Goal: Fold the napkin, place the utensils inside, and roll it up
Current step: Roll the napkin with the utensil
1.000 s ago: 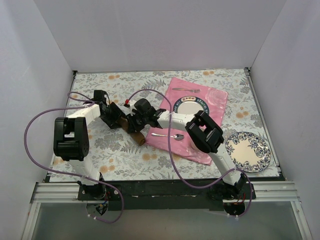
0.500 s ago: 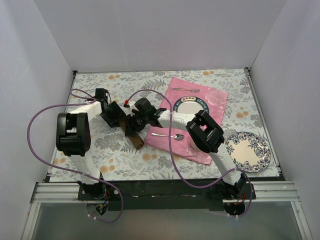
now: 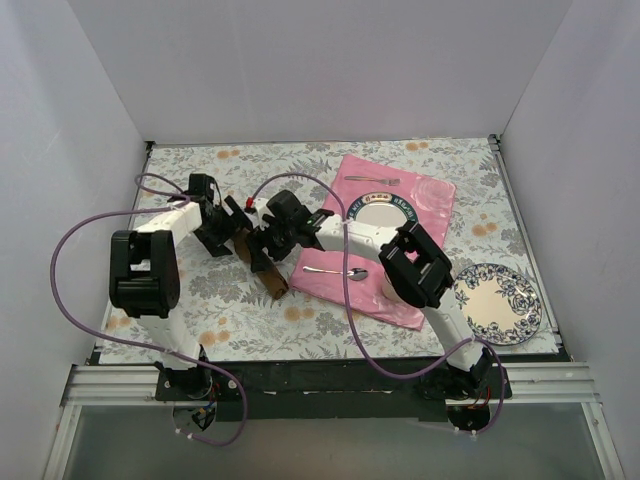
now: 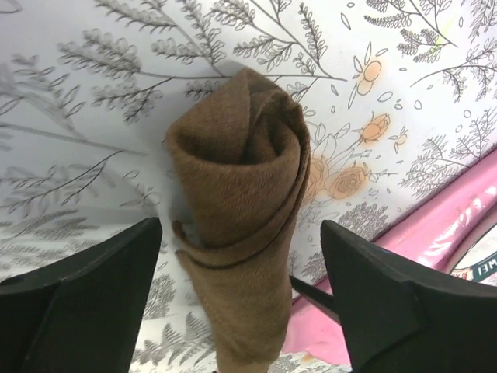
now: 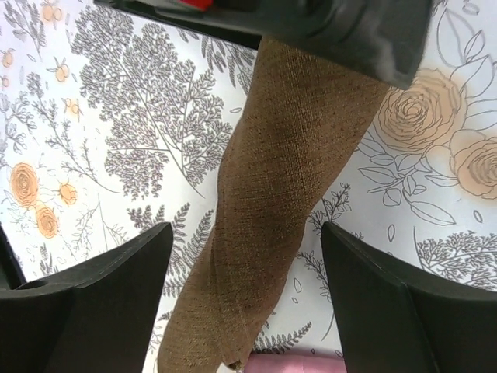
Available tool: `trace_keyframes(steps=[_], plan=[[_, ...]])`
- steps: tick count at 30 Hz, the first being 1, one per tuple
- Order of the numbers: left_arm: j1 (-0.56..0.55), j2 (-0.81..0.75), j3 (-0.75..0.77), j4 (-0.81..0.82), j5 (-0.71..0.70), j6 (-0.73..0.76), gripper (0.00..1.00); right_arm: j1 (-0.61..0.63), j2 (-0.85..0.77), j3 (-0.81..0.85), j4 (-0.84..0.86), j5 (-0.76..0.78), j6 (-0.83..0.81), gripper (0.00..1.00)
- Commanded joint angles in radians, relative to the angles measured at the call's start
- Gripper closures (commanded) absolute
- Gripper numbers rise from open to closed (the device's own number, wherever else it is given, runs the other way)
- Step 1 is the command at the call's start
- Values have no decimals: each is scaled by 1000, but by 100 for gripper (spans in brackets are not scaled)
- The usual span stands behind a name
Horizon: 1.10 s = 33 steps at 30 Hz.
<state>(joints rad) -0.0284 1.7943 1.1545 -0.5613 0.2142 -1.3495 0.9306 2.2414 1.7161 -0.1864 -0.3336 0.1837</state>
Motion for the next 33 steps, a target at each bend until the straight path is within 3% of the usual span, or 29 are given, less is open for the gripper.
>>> trace_keyframes(steps=[1,5,8,10,15,18,25,33], plan=[[4,-136,-1,-68,-120,26,13,-3,-95,69,-24,2,-21,14],[68,-263,1,-68,-102,10,12,-12,-121,76,-12,-40,5,15],[116,-297,4,-8,9,-33,16,-24,-129,45,42,-93,40,23],[128,-299,-18,66,71,-78,21,-30,-121,28,89,-128,83,35],[140,-242,-97,291,364,-183,77,-41,-45,45,148,-242,149,64],[142,-222,-165,414,454,-223,97,-42,1,53,174,-289,180,75],[140,-158,-248,489,488,-215,100,-58,29,-24,266,-323,217,84],[142,-55,-308,538,406,-169,100,-76,20,-156,324,-335,230,88]])
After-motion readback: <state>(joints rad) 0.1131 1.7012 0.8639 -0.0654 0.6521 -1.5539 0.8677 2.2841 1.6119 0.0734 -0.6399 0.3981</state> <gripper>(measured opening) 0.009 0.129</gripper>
